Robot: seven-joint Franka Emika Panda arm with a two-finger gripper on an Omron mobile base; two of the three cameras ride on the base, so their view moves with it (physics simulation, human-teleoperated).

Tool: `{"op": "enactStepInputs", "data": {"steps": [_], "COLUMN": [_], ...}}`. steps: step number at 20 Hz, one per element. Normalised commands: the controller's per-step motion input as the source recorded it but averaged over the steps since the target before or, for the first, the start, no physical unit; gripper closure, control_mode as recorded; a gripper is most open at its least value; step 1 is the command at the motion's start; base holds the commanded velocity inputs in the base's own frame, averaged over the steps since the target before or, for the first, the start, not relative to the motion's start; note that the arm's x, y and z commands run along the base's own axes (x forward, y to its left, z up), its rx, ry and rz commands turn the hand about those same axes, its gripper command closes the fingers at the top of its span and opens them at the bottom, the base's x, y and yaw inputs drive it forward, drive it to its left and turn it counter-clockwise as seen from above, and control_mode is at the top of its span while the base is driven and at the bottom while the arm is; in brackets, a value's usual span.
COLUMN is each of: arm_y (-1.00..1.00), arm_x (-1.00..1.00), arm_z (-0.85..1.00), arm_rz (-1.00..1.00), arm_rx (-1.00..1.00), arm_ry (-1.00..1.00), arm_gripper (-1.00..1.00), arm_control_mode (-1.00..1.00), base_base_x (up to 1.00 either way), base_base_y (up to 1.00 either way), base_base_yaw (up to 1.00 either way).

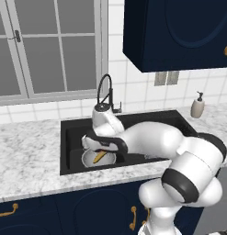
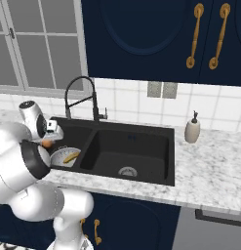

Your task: Put the colander in the sink, put the banana, tangerine in the colander, and turn on the sink faucet and pour water over the colander.

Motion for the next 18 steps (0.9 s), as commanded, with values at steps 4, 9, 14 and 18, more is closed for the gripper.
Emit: {"op": "enactStepInputs", "data": {"steps": [4,9,14,18], "arm_y": [0.04,-0.02,-0.02,-0.01], "arm_x": [0.15,0.11,0.37,0.52], "arm_z": [-0.66,-0.29,-0.34,-0.38], "arm_rz": [0.0,0.0,-0.03,-0.06], "arm_rx": [-0.08,-0.04,-0.05,-0.07], "arm_ry": [0.0,0.01,0.0,0.0], "arm_gripper": [1.0,1.0,1.0,1.0], "arm_control_mode": [-1.0,-1.0,-1.0,-1.0], "base_base_x": [0.0,0.0,0.0,0.0], "base_base_y": [0.0,0.0,0.0,0.0], "base_base_yaw": [0.0,0.0,0.0,0.0]}}
